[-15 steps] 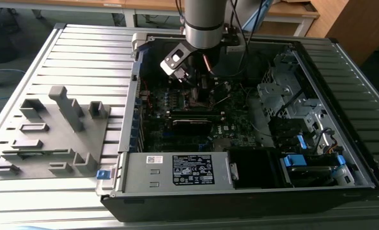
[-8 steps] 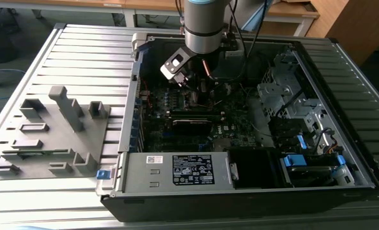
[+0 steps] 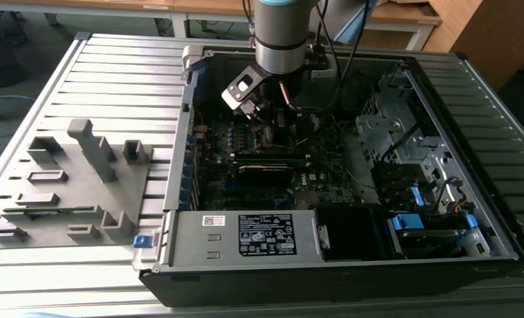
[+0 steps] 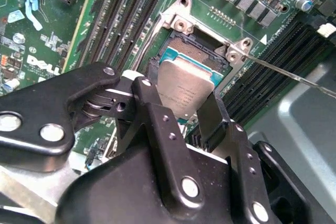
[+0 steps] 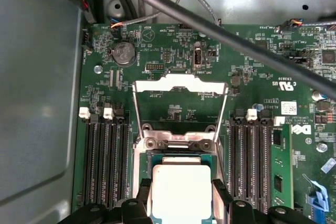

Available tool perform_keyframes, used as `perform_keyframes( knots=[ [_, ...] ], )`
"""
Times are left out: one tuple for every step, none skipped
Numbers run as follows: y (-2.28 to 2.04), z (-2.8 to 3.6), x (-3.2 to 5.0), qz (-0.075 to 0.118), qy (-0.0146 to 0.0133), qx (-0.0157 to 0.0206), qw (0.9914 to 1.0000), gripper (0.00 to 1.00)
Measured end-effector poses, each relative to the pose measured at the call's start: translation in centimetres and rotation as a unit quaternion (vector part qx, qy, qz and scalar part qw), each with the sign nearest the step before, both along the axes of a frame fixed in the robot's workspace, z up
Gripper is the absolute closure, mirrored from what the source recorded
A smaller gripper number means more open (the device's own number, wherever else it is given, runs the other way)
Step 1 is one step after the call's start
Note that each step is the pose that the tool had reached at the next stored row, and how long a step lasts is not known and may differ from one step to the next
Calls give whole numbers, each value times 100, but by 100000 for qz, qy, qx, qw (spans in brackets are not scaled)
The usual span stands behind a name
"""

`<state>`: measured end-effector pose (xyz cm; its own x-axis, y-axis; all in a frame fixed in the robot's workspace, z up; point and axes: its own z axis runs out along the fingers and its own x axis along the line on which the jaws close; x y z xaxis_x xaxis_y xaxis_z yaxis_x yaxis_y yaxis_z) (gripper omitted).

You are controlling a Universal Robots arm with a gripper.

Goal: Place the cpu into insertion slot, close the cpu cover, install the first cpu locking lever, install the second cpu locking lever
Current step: 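Place the cpu into insertion slot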

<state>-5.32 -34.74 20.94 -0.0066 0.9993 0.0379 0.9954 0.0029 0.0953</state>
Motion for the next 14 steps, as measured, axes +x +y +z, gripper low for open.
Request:
perform_keyframes(
  knots=[
    [1, -8, -1, 0, 1, 5, 100000, 46],
    [1, -21, -2, -3, 7, 1, 100000, 46],
    [1, -37, -4, -4, 8, 1, 100000, 46],
    [1, -49, -6, -31, 8, 4, 100000, 46],
    [1, -57, -8, -104, 9, 4, 100000, 46],
    [1, -59, -12, -160, 14, -3, 100000, 46],
    [1, -59, -13, -168, 15, -8, 100000, 46],
    [1, -60, -13, -165, 16, -12, 100000, 46],
    [1, -64, -16, -177, 5, 5, 100000, 46],
    [1, -66, -21, -199, 2, 11, 100000, 46],
    [3, -72, -23, -212, 1, 22, 100000, 46],
    [4, -79, -22, -254, 3, 20, 100000, 46],
    [6, -86, -23, -442, 5, 13, 99999, 46],
    [8, -92, -23, -756, 7, 14, 99997, 46]
  ],
)
